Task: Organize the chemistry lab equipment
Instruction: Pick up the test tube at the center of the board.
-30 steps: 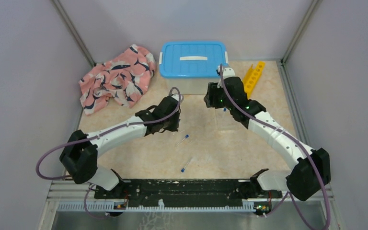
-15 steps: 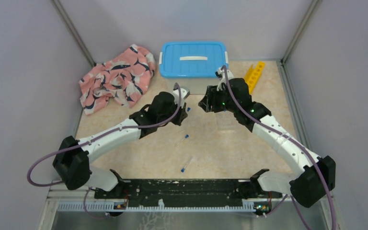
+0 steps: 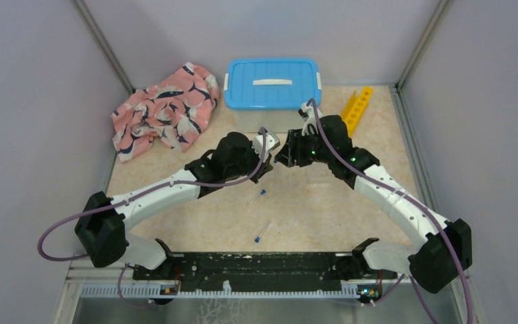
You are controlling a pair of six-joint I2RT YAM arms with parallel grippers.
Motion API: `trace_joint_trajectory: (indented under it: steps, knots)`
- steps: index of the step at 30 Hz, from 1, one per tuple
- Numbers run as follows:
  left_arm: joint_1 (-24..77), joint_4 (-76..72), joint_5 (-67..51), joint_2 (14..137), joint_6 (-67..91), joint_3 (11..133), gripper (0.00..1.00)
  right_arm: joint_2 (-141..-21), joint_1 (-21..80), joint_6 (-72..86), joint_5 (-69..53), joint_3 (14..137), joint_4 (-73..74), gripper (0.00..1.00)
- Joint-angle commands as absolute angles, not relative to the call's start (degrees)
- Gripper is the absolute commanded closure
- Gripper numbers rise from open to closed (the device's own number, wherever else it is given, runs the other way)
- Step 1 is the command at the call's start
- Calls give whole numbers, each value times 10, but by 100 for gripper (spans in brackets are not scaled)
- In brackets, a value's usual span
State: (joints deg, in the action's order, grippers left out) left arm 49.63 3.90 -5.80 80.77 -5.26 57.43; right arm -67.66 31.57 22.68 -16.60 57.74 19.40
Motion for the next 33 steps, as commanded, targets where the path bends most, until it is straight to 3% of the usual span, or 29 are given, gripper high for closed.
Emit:
trace_joint_trajectory:
  steps: [1, 24, 33]
  knots:
    - [504, 18, -76, 792, -90, 583, 99, -666, 321, 233, -188, 576, 173, 51]
    - [521, 28, -115, 763, -150, 581, 100, -674, 323, 241, -220, 551, 152, 51]
    - [523, 27, -110, 755, -161, 577, 100, -682, 323, 245, -239, 548, 148, 63]
